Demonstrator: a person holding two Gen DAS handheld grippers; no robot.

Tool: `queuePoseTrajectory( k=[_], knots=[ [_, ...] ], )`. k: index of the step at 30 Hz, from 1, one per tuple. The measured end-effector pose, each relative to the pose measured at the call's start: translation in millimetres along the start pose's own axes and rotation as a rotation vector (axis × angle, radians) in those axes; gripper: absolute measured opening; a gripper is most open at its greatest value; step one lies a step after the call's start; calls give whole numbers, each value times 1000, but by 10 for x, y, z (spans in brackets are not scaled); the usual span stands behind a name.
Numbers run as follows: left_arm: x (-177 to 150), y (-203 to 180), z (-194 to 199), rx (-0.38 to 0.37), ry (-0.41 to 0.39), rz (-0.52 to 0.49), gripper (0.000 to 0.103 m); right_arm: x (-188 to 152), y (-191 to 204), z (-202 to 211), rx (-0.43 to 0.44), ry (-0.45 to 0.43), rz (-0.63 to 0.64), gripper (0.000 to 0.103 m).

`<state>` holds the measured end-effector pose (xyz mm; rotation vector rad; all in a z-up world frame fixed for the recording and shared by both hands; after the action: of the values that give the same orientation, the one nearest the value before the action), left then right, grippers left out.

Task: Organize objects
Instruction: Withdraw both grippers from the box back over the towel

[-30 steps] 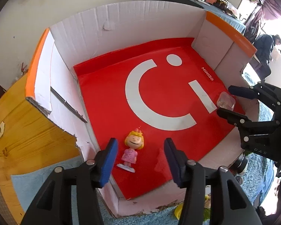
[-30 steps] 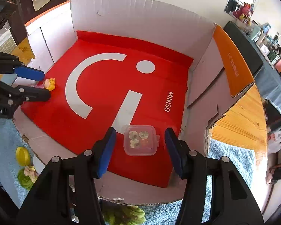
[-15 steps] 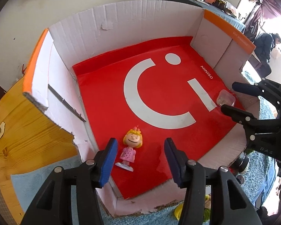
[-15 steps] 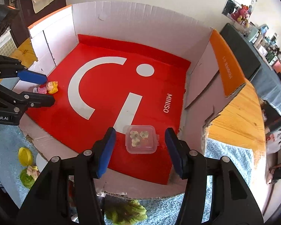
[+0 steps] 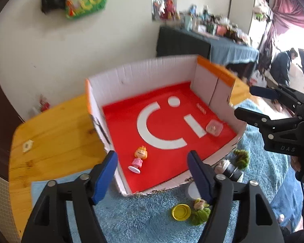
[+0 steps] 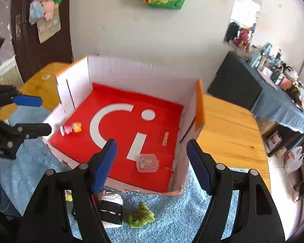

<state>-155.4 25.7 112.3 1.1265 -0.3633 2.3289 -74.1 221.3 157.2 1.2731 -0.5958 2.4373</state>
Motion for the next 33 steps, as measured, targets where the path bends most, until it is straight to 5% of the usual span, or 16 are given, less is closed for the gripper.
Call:
queuePoseTrajectory(
  k=[10,23,33],
  knots=[
    [-142,-84,619,94,-211,101,88,59,-43,567,8,-144,-83,84],
    [-556,-204,1036,189,-352,179,97,-369,126,1029,-47,-267,-88,94],
    [-976,-334,1075,260,-376,170,100,-836,301,1065,-52,-263,-100,97]
  ],
)
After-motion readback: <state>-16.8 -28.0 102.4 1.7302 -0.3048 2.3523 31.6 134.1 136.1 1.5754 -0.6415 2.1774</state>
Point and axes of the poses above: each gripper's, at about its wrist camera, not at the fingertips, and z roughly against the way its jaws point, y to its left, x to its top, the point moved 2 cm from there along -z, roughly the way its jaws point, and after that the axes turned 11 degrees about -y, right-handed, at the moved point
